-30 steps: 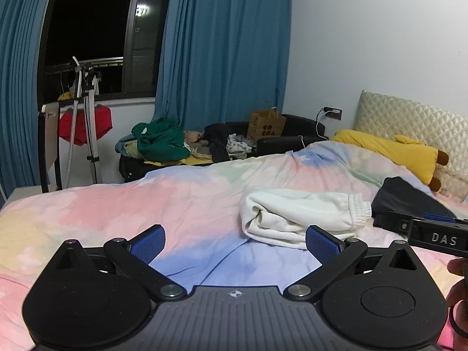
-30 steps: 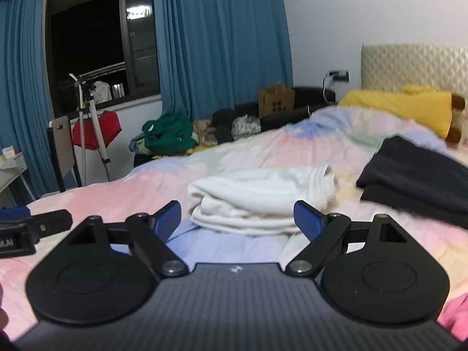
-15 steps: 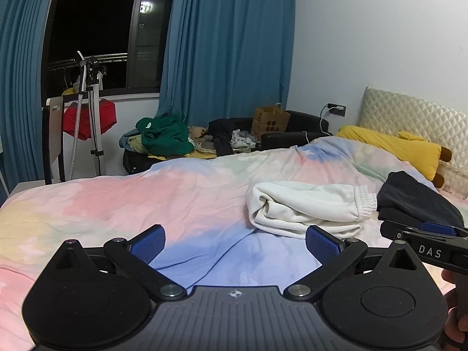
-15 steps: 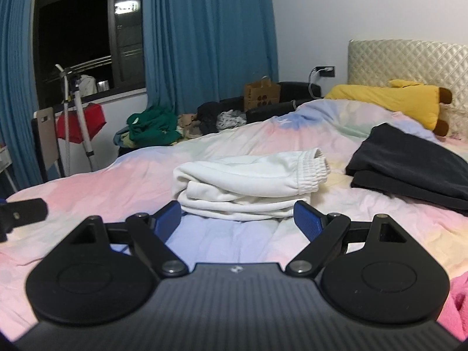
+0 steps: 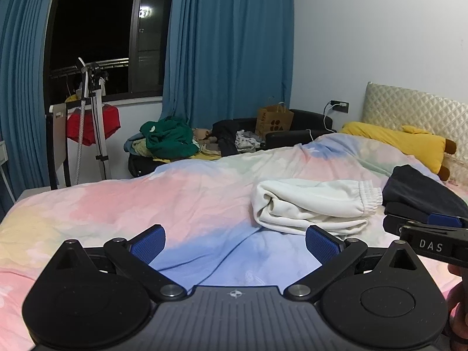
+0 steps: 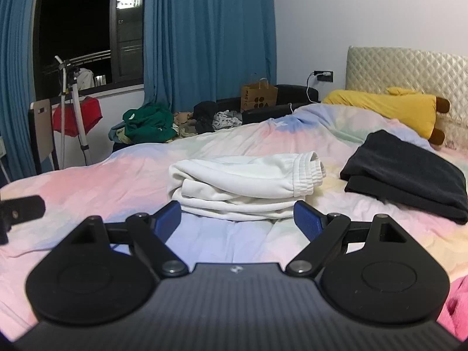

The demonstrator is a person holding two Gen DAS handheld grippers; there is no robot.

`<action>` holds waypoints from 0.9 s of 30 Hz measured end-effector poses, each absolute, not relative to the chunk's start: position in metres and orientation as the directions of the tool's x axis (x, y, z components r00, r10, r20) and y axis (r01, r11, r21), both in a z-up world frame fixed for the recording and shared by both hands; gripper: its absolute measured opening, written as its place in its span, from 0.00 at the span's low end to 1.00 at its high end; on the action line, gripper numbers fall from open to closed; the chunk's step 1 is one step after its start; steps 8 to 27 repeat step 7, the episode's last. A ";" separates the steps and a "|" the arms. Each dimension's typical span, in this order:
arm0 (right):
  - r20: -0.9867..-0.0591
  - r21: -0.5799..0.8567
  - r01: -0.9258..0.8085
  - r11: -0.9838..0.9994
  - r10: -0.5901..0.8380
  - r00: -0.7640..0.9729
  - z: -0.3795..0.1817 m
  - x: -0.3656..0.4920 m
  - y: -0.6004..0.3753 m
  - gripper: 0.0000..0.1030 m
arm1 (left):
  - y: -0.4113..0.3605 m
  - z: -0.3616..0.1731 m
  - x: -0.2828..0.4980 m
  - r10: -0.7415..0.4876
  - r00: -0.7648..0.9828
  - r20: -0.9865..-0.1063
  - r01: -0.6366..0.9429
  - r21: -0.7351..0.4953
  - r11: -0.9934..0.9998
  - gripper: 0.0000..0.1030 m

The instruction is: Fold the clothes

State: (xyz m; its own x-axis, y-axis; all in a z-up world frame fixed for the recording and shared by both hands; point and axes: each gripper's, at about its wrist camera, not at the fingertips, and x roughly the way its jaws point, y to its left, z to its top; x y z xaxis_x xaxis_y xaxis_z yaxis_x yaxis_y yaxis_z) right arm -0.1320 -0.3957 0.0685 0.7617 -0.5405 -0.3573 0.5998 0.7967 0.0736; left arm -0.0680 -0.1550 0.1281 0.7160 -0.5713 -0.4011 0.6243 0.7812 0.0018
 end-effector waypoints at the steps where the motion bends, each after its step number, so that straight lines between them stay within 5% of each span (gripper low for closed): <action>1: -0.356 0.072 0.599 0.797 -0.540 0.762 0.068 -0.132 -0.395 0.83 | -0.155 0.127 -0.068 -0.571 0.715 -0.403 0.625 0.003 0.781 1.00; 27: -0.360 0.055 0.602 0.796 -0.547 0.756 0.068 -0.129 -0.395 0.83 | -0.157 0.124 -0.068 -0.572 0.711 -0.410 0.629 0.007 0.777 1.00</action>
